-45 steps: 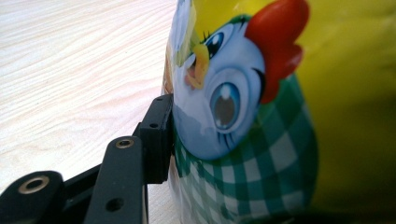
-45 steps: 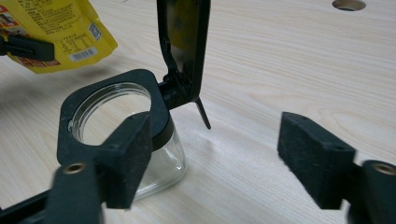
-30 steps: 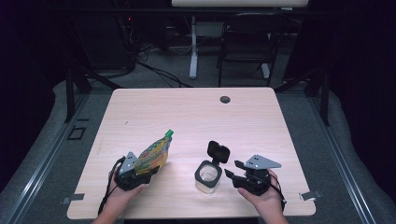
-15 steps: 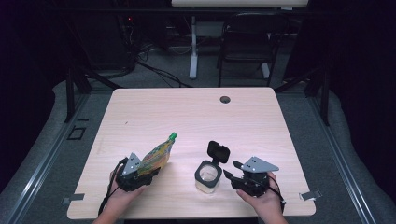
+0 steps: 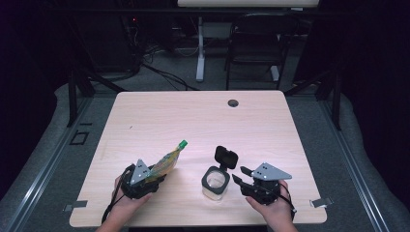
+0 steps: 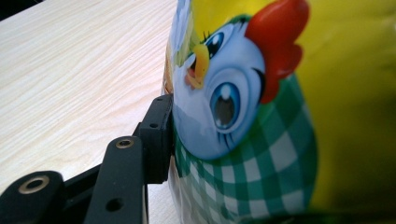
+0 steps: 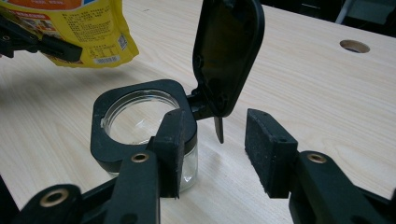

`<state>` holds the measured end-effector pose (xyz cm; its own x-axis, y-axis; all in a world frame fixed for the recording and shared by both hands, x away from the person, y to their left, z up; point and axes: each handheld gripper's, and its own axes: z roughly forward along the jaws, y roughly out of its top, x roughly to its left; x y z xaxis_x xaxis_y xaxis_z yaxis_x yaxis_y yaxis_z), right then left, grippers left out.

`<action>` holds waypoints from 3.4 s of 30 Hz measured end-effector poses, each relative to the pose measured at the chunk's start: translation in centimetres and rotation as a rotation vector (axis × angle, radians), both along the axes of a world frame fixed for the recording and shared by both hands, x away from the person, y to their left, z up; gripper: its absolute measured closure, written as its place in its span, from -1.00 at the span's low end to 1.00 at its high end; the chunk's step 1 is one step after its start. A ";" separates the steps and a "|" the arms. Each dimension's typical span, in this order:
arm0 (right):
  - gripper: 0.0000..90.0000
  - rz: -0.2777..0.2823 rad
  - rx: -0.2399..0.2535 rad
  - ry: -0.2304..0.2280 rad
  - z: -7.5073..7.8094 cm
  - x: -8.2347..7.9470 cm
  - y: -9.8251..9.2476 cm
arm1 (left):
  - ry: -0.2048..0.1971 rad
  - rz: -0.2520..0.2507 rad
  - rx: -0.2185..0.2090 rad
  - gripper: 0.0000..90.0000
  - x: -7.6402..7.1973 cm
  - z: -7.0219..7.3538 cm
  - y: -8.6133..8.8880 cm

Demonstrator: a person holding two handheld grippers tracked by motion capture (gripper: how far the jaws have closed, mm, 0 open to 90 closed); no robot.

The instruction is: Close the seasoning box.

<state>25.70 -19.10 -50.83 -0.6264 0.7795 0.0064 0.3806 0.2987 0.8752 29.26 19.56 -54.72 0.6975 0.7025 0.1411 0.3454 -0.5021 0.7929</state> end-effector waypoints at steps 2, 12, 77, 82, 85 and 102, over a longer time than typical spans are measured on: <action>0.33 0.002 -0.009 -0.006 0.1 -0.1 0.1 | -0.006 0.000 0.009 0.18 0.0 0.0 0.0; 0.42 0.018 -0.028 -0.044 0.4 -0.6 0.6 | -0.024 -0.015 0.053 0.18 -0.3 0.0 -0.5; 0.54 0.123 -0.064 -0.061 2.3 -0.5 3.6 | -0.151 -0.081 0.294 0.19 -2.0 0.0 -2.8; 0.53 0.130 -0.071 -0.064 1.9 -0.4 4.2 | -0.163 -0.084 0.320 0.19 -2.0 -0.1 -2.9; 0.51 0.134 -0.082 -0.063 1.5 -0.5 4.6 | -0.165 -0.085 0.323 0.19 -2.1 -0.2 -3.1; 0.48 0.175 -0.081 -0.094 2.2 -0.6 5.8 | -0.176 -0.108 0.361 0.19 -2.2 -0.5 -3.6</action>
<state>25.10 -13.29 -48.61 -0.7472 0.6543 -0.1165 0.2349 0.4240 0.8747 27.10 15.94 -55.20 0.7078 0.5099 0.4888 0.1501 -0.7848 0.6013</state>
